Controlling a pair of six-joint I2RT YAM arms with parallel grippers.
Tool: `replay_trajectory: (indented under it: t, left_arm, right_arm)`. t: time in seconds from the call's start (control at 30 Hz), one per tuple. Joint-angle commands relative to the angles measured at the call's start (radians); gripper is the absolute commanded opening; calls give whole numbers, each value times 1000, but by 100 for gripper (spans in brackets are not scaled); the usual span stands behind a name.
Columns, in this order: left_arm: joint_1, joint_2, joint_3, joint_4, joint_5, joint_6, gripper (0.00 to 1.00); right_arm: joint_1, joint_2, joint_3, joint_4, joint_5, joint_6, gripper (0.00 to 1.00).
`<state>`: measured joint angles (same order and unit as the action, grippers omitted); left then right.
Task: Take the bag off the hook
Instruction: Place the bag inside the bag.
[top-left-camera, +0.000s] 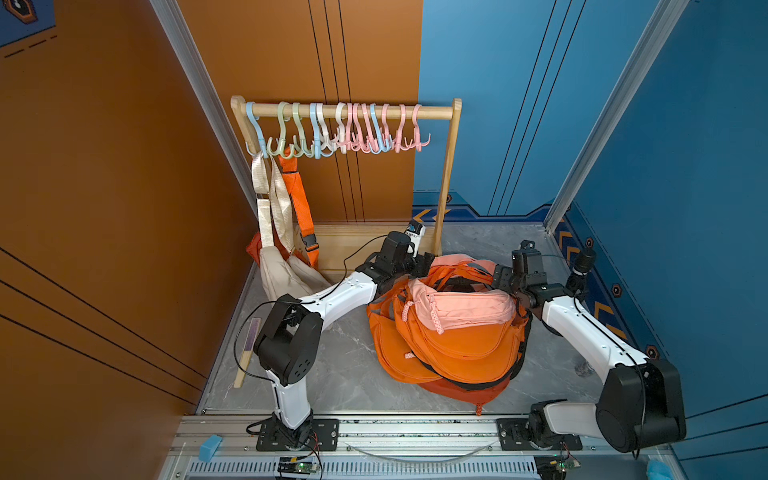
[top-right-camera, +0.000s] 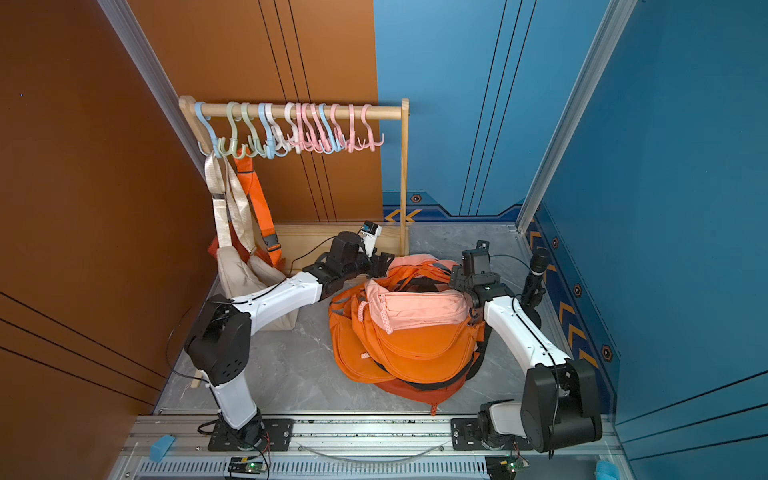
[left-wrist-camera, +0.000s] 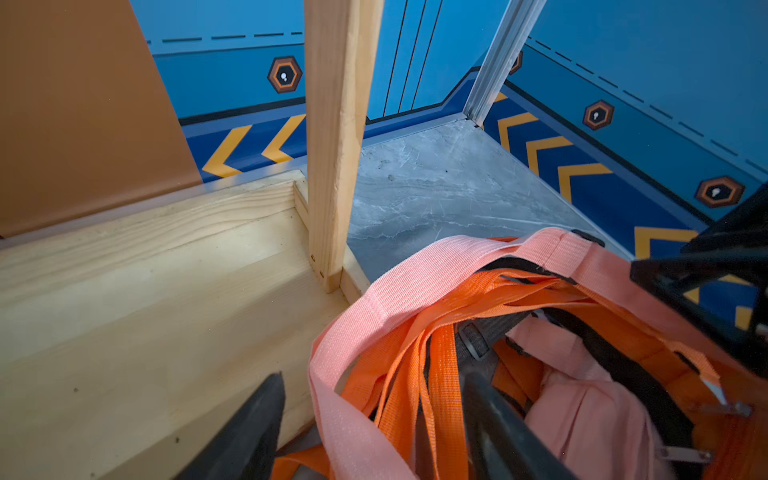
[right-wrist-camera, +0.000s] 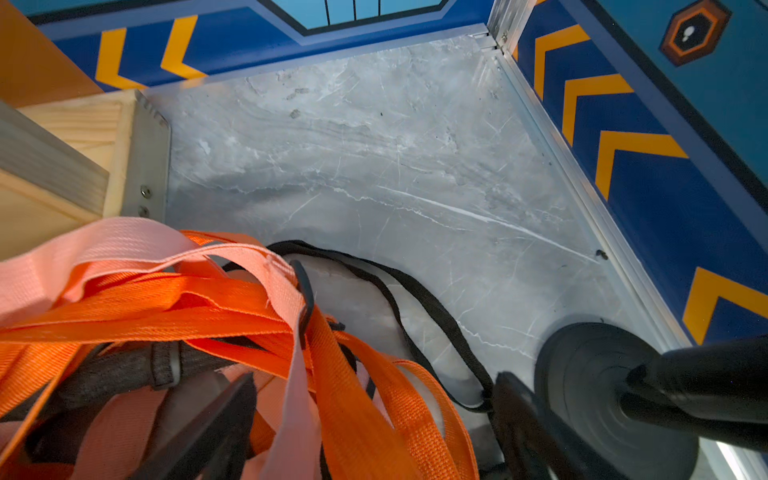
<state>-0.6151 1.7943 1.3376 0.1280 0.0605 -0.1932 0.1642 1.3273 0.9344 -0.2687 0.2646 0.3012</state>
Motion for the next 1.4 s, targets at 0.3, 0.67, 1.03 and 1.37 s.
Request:
replay_trajectory:
  t: [0.3, 0.67, 1.03, 1.37]
  left_arm:
    - [38, -333, -120, 10, -147, 57, 98]
    - [147, -670, -246, -76, -199, -16, 100]
    - [389, -921, -284, -396, -212, -32, 87]
    - [592, -1007, -331, -588, -253, -15, 48]
  right_arm:
    - [5, -191, 73, -72, 0, -49, 100]
    - [191, -224, 238, -103, 16, -133, 100]
    - [424, -34, 471, -74, -31, -230, 100]
    - [506, 200, 684, -55, -180, -241, 100]
